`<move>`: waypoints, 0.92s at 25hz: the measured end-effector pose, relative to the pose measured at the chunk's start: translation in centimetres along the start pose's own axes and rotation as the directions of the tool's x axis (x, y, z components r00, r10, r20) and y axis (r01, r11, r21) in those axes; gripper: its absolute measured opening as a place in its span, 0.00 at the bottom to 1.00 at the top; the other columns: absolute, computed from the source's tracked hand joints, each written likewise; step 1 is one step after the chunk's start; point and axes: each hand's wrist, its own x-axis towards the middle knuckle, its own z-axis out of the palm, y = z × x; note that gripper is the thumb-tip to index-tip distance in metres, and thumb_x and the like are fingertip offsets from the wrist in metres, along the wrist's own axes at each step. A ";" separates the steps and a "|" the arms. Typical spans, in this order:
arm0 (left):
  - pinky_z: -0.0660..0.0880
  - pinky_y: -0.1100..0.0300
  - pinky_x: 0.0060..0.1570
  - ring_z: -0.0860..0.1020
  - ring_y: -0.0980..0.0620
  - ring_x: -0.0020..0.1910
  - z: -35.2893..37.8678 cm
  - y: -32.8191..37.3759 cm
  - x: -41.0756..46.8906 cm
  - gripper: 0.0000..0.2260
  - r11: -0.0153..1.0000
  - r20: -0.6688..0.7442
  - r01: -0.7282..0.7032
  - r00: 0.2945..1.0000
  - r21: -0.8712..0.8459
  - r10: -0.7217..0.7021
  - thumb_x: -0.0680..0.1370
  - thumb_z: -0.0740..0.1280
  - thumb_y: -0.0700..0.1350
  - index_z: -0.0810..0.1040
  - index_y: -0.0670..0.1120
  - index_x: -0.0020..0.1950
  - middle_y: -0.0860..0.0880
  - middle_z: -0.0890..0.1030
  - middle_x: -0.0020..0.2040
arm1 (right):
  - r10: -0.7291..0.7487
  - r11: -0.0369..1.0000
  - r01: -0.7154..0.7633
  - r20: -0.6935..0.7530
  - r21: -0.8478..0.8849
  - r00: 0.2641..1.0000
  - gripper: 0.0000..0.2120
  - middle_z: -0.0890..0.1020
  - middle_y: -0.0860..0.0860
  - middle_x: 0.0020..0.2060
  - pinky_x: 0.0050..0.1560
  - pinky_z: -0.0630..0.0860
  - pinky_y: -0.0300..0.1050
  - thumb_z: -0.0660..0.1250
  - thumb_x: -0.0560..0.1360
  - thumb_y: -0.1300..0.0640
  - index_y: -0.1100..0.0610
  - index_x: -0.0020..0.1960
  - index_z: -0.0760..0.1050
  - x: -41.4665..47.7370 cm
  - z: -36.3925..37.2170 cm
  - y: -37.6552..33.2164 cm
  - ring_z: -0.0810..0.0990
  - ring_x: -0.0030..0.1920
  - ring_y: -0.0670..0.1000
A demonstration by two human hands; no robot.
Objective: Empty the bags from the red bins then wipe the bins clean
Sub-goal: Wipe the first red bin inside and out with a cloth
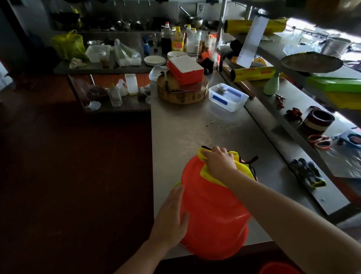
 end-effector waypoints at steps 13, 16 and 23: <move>0.71 0.49 0.68 0.71 0.49 0.69 1.4 6.8 6.8 0.20 0.913 0.032 -0.286 0.957 0.290 0.289 0.80 0.63 0.54 0.75 0.52 0.70 0.50 0.75 0.69 | -0.283 0.945 0.285 -0.037 0.163 0.958 0.33 0.65 0.49 0.77 0.74 0.61 0.56 0.53 0.78 0.31 0.45 0.79 0.62 -6.6 0.8 9.0 0.62 0.77 0.56; 0.73 0.50 0.65 0.73 0.46 0.64 2.0 7.6 7.9 0.24 0.886 0.211 -0.298 0.949 0.354 0.235 0.76 0.69 0.58 0.74 0.56 0.71 0.49 0.73 0.69 | -0.310 0.932 0.318 -0.073 0.173 0.948 0.38 0.67 0.50 0.77 0.75 0.62 0.55 0.47 0.73 0.28 0.44 0.77 0.66 -8.5 0.7 11.2 0.66 0.76 0.56; 0.68 0.64 0.49 0.80 0.43 0.51 1.0 11.6 10.1 0.09 0.982 -0.054 -0.123 0.990 0.145 0.132 0.72 0.71 0.38 0.84 0.42 0.52 0.43 0.83 0.50 | -0.373 0.917 0.397 -0.274 0.038 0.887 0.28 0.79 0.47 0.63 0.63 0.73 0.55 0.57 0.74 0.31 0.45 0.64 0.79 -11.1 0.5 11.1 0.77 0.64 0.54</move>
